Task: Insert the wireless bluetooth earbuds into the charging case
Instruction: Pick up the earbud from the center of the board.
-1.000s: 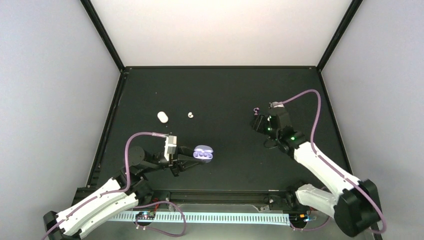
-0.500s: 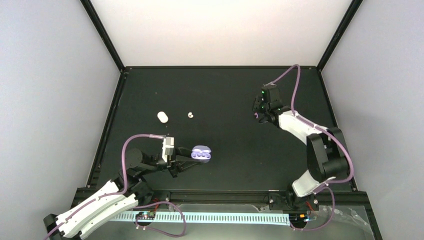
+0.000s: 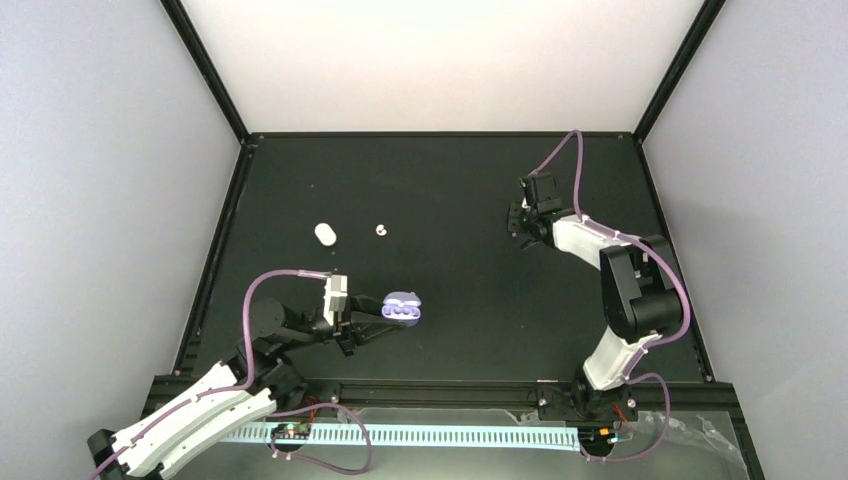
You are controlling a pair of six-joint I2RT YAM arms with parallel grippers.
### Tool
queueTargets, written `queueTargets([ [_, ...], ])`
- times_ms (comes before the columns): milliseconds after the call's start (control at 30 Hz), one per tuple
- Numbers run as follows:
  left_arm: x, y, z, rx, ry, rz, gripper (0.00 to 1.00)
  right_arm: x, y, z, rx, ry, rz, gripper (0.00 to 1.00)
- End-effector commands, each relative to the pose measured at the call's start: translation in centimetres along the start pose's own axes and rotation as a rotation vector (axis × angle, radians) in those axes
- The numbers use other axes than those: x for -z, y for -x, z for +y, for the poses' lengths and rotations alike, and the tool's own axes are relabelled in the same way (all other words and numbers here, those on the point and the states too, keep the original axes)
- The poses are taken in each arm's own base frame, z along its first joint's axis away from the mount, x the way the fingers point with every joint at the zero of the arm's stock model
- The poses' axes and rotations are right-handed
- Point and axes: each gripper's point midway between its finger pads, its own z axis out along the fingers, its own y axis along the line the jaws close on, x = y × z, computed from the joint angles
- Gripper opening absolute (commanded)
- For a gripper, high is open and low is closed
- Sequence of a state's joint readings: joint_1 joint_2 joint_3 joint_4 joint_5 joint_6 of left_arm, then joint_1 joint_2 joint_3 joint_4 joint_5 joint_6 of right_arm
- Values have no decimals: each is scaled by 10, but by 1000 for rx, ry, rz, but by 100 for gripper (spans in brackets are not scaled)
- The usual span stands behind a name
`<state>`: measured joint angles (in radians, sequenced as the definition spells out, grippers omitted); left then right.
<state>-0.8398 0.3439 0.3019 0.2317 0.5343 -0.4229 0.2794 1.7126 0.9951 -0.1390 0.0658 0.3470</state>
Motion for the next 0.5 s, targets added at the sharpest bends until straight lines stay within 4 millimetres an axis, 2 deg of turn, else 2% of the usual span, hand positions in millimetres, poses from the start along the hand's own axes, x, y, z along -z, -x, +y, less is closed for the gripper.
queueTargets([
  [0,1,3,-1,-12,4,-10,2,-7,2,3,27,12,19,32],
  [467,-1,1,1,-16,4,-1,1,-17,-4,2,27,3,55,25],
])
